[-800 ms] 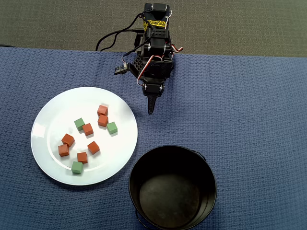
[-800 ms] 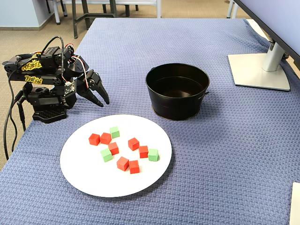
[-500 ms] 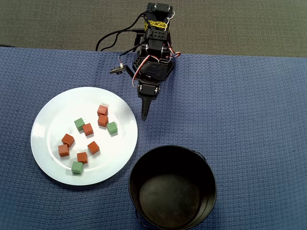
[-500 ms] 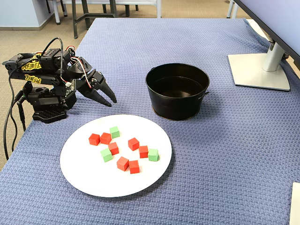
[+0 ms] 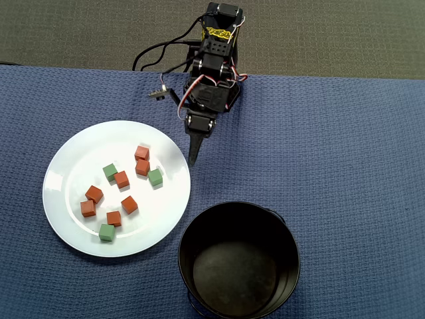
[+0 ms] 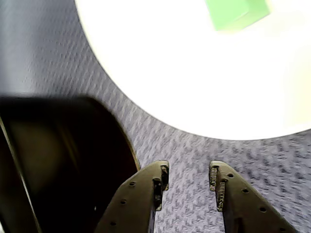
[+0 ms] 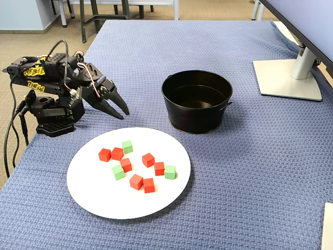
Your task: Pick up the red cubes from the white plate and place them in the black recipient
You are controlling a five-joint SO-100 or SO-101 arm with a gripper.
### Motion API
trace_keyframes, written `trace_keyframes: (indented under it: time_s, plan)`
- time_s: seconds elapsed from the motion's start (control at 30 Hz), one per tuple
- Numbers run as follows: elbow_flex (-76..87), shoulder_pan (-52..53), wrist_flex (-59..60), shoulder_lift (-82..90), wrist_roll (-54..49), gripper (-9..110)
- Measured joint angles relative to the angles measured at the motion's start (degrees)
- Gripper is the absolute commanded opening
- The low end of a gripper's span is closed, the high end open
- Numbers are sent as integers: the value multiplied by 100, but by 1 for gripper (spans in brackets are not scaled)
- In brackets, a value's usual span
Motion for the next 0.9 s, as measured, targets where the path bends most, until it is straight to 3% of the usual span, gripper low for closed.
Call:
trace_keyframes:
  time_s: [0.27, 0.47, 0.67, 0.9]
  plan:
    - [-1547, 26, 2303, -132, -580, 10]
    - [-2118, 229, 2417, -1230, -1028, 11]
    - [-2531, 853, 1802, -2654, -1143, 11]
    - [-2575, 976, 1626, -2874, -1143, 12]
